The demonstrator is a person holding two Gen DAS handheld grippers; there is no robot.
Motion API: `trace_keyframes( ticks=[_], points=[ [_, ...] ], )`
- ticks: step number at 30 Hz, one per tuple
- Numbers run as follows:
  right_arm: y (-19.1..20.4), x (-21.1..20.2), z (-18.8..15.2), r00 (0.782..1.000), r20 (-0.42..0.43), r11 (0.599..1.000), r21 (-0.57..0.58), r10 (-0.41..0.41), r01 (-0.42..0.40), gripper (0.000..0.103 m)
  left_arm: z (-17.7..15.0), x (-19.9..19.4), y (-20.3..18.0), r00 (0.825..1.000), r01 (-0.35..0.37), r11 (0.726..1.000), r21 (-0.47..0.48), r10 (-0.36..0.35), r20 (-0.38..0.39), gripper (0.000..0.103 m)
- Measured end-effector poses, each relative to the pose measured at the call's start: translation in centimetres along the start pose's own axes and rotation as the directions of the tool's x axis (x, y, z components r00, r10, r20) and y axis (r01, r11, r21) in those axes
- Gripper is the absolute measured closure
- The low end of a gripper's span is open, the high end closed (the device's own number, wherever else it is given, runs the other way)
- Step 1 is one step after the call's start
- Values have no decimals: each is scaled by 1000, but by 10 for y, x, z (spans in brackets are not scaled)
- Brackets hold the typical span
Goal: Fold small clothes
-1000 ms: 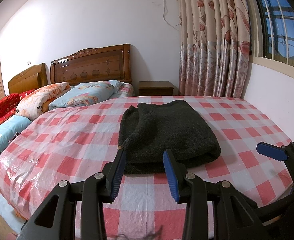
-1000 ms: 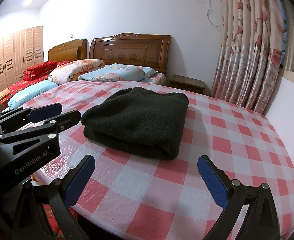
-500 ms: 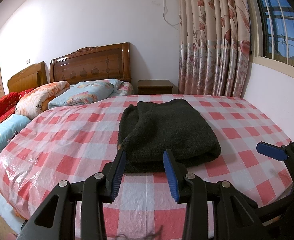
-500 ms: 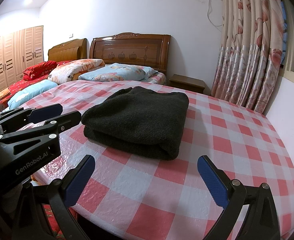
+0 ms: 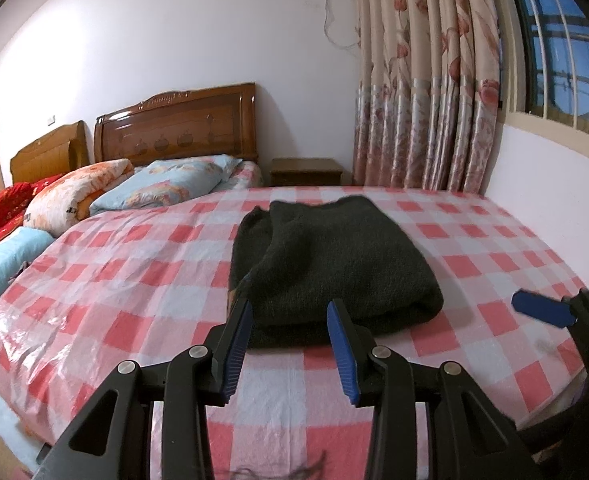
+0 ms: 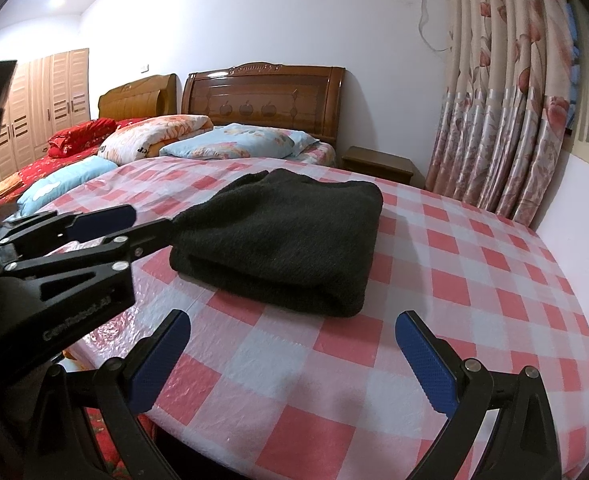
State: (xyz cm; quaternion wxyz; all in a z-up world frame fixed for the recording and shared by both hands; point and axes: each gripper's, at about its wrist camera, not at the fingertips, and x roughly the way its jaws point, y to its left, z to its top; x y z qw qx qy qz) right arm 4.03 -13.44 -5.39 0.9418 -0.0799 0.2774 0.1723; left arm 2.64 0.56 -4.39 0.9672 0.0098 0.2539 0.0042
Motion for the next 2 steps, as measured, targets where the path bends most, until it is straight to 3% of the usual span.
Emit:
trace_keyframes(
  ticks=[2],
  points=[
    [-3,4,-1,1000,-6,1000,3,4,-4,0,2,4,2,1000,-4,1000,-1,4,8,64]
  ],
)
